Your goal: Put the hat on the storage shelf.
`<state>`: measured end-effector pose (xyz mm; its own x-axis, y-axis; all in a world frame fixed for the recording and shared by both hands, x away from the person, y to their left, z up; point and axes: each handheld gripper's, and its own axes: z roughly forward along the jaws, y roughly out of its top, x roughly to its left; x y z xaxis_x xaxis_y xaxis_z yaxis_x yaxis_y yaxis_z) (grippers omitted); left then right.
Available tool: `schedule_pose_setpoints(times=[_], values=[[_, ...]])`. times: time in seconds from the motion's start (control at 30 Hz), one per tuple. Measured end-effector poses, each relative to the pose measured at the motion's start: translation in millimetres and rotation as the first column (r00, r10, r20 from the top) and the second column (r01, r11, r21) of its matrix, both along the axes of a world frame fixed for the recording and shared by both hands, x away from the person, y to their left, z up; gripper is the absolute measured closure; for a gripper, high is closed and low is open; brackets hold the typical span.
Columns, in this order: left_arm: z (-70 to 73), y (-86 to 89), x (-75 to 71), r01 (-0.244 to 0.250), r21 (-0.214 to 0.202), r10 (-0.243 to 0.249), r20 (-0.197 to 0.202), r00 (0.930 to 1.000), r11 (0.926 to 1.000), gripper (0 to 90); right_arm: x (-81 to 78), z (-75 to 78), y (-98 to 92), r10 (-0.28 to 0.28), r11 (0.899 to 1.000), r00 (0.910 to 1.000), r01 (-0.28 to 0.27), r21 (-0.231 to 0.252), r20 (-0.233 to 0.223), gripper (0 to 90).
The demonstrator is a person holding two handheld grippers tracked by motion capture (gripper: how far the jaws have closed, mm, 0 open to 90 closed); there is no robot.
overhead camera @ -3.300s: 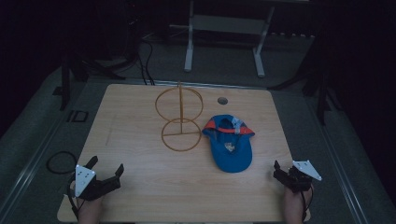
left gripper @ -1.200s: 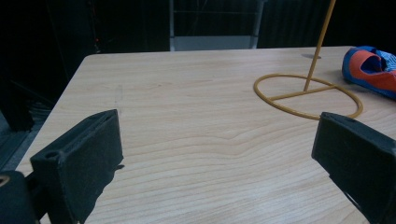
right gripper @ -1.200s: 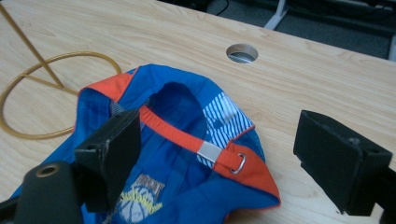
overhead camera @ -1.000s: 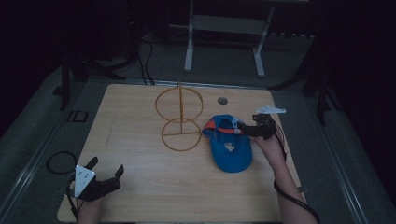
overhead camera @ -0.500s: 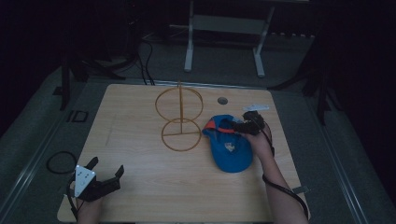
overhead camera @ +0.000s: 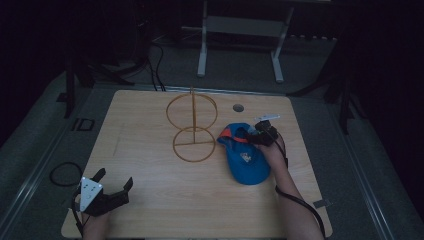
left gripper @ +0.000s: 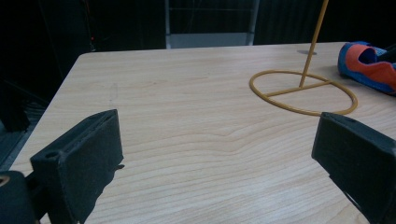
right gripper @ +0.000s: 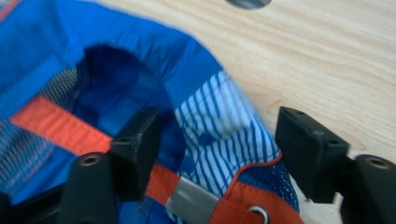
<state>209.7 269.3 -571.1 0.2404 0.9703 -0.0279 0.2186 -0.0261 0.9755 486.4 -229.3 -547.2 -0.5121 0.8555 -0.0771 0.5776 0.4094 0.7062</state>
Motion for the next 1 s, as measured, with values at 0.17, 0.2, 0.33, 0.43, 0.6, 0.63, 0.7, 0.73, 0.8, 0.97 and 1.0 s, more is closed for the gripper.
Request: schedule_pose_setpoints(times=[0.17, 0.2, 0.33, 0.43, 0.6, 0.63, 0.7, 0.73, 0.8, 0.97, 1.0], values=[[0.2, 0.5, -0.2, -0.002, -0.001, 0.002, 0.000, 1.0000, 1.0000, 2.2, -0.4, -6.4, 2.9, 0.030, 0.998, 0.9993, -0.031, -0.046, -0.022, 48.3], [0.1, 0.5, -0.3, -0.001, 0.000, 0.001, 0.000, 1.0000, 1.0000, 2.2, -0.6, -6.2, 2.9, 0.032, 0.999, 0.9992, -0.033, -0.043, -0.024, 50.8], [-0.2, 0.3, 0.1, -0.002, 0.002, 0.002, -0.003, 1.0000, 1.0000, 2.2, -1.9, -5.5, 4.4, 0.058, 0.998, 0.9975, -0.059, -0.031, -0.040, 66.9], [-0.3, 0.1, -0.1, -0.005, 0.003, 0.005, -0.006, 1.0000, 1.0000, 2.2, -3.9, -5.3, 7.3, 0.076, 0.996, 0.9965, -0.077, -0.044, -0.036, 79.1], [-0.4, 0.7, -0.2, -0.011, -0.006, 0.011, -0.001, 0.9999, 0.9999, 2.2, -7.4, -2.9, 10.7, 0.056, 0.995, 0.9981, -0.058, -0.082, -0.027, 84.9], [-0.6, 0.7, 0.2, -0.010, -0.006, 0.010, -0.003, 0.9999, 0.9999, 2.2, -8.1, -1.5, 10.1, 0.053, 0.996, 0.9983, -0.054, -0.066, -0.026, 85.1], [-0.6, 0.3, 0.1, -0.013, -0.005, 0.013, -0.002, 0.9999, 0.9999, 2.2, -9.8, 2.6, 8.5, 0.053, 0.997, 0.9985, -0.053, -0.060, -0.016, 85.3], [-0.5, 0.1, 0.0, -0.013, -0.004, 0.013, -0.004, 0.9999, 0.9999, 2.2, -10.9, 5.1, 7.9, 0.052, 0.997, 0.9986, -0.053, -0.054, -0.012, 85.3], [-0.6, -0.5, 0.0, -0.016, 0.001, 0.016, -0.003, 0.9999, 0.9999, 2.2, -13.0, 10.6, 6.1, 0.056, 0.997, 0.9984, -0.056, -0.057, 0.001, 85.4], [0.0, -0.6, -0.7, -0.005, -0.025, 0.005, 0.017, 0.9998, 0.9997, 2.2, -19.7, 25.3, 0.8, 0.052, 0.998, 0.9979, -0.051, -0.037, 0.039, 85.6], [0.6, -0.2, -0.9, -0.001, -0.034, 0.001, 0.020, 0.9998, 0.9994, 2.2, -20.8, 28.7, -0.2, 0.053, 0.998, 0.9976, -0.051, -0.031, 0.044, 85.6]])
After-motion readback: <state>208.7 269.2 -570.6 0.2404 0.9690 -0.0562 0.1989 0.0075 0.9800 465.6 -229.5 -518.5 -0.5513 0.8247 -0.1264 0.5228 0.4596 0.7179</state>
